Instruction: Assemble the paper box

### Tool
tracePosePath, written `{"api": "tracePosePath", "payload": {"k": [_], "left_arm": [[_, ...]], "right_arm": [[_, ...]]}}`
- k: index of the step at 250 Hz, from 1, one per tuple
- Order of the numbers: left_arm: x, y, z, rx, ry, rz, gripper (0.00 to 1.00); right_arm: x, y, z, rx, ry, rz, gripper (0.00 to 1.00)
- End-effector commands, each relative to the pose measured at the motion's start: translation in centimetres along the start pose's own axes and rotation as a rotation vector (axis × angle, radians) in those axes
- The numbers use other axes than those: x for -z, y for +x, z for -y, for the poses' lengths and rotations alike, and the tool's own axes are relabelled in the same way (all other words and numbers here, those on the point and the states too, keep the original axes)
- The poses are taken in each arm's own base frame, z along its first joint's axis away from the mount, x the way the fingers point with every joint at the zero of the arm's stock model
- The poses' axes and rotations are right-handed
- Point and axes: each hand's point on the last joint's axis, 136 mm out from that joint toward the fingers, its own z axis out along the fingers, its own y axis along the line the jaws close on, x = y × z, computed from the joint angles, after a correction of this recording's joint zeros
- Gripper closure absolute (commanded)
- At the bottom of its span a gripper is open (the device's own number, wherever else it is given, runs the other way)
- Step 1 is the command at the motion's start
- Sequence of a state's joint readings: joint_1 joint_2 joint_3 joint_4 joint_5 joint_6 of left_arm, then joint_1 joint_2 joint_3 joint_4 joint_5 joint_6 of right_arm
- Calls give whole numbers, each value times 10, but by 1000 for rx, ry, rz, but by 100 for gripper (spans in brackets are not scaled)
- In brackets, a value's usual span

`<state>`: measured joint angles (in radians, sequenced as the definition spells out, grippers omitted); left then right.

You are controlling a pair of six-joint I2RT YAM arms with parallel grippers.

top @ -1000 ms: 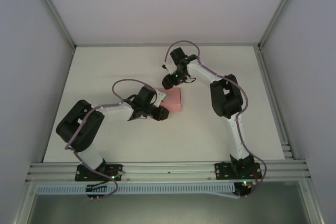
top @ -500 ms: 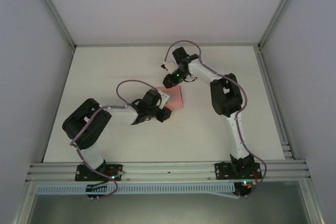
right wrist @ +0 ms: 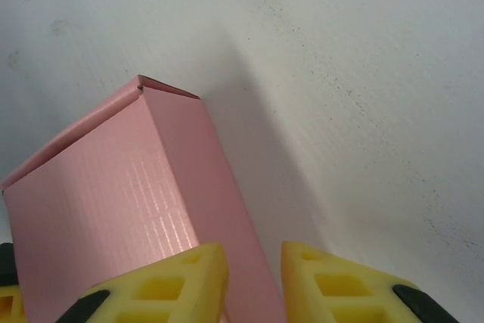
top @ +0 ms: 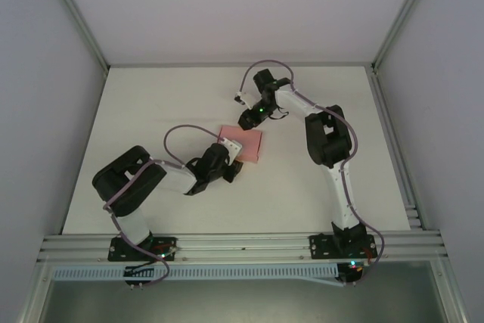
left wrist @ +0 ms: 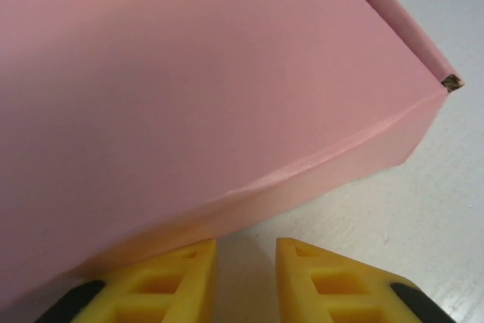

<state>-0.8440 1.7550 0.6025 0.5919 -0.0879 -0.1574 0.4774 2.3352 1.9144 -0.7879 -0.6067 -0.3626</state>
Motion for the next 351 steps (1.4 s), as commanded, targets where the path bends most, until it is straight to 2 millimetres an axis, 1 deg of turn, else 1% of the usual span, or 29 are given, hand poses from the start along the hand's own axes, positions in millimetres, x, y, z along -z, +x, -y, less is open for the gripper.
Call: {"api": "tracePosePath", "payload": {"k": [1,30,57,74,85,97,108,115,129,138,153,179,204,218,226,234,236,242,244,257,266,273,285,289,296,308,322,335,351], "left_arm": [[0,-65,-9,4,-68,257,72],[-2,-68,-6,4,-67,255,71],[5,-64,-8,17,-71,241,66],[10,-60,-9,22,-71,223,65],[13,-57,-8,20,-68,207,63],[15,-54,-9,25,-71,190,60],[18,-51,-9,38,-70,177,57],[20,-49,-9,39,-70,165,54],[24,-44,-8,41,-70,134,54],[26,-42,-5,37,-66,117,51],[32,-38,2,24,-54,91,46],[38,-31,7,18,-47,37,40],[41,-21,6,31,-52,-12,32],[45,-21,7,54,-50,-24,30],[49,-24,7,71,-45,-19,26],[56,-30,8,88,-40,-5,16],[58,-32,7,95,-39,2,14],[64,-38,7,109,-37,21,3],[66,-41,7,112,-37,28,1],[82,-56,3,128,-41,70,0],[93,-65,-6,154,-70,88,0],[100,-70,-14,180,-93,95,0],[109,-74,-28,236,-111,87,0],[111,-75,-32,250,-108,85,0],[112,-75,-33,258,-78,80,0],[113,-73,-32,262,-27,86,0],[112,-67,-28,266,14,91,0],[108,-61,-20,268,73,73,0],[101,-55,-14,296,131,54,0]], "right_arm": [[-31,88,-56,-180,-226,-321,72],[-31,88,-55,-175,-210,-321,72],[-29,79,-39,-193,-120,-279,71],[-24,67,-26,-211,-49,-229,74],[-18,57,-14,-233,7,-188,67],[-10,46,-3,-245,51,-141,65],[-1,33,6,-263,90,-90,56],[6,25,13,-275,115,-58,55],[19,10,25,-278,158,-3,55],[27,2,28,-261,170,26,50],[39,-10,34,-246,208,62,49],[60,-32,34,-226,225,119,47],[75,-50,16,-190,181,177,41],[81,-54,13,-184,181,196,35],[87,-54,13,-186,203,205,33],[94,-56,12,-175,228,218,30],[93,-53,13,-177,235,212,28],[99,-53,14,-172,259,222,24],[100,-52,14,-171,269,226,23],[113,-50,17,-169,332,256,24],[121,-49,17,-168,358,286,21],[127,-47,18,-174,372,309,16],[133,-44,18,-196,382,354,1],[134,-43,19,-206,383,366,0],[136,-41,22,-229,396,380,0],[134,-34,26,-270,383,375,0],[124,-28,20,-302,298,350,0],[106,-22,11,-310,197,313,0],[89,-16,9,-323,135,284,0]]}}
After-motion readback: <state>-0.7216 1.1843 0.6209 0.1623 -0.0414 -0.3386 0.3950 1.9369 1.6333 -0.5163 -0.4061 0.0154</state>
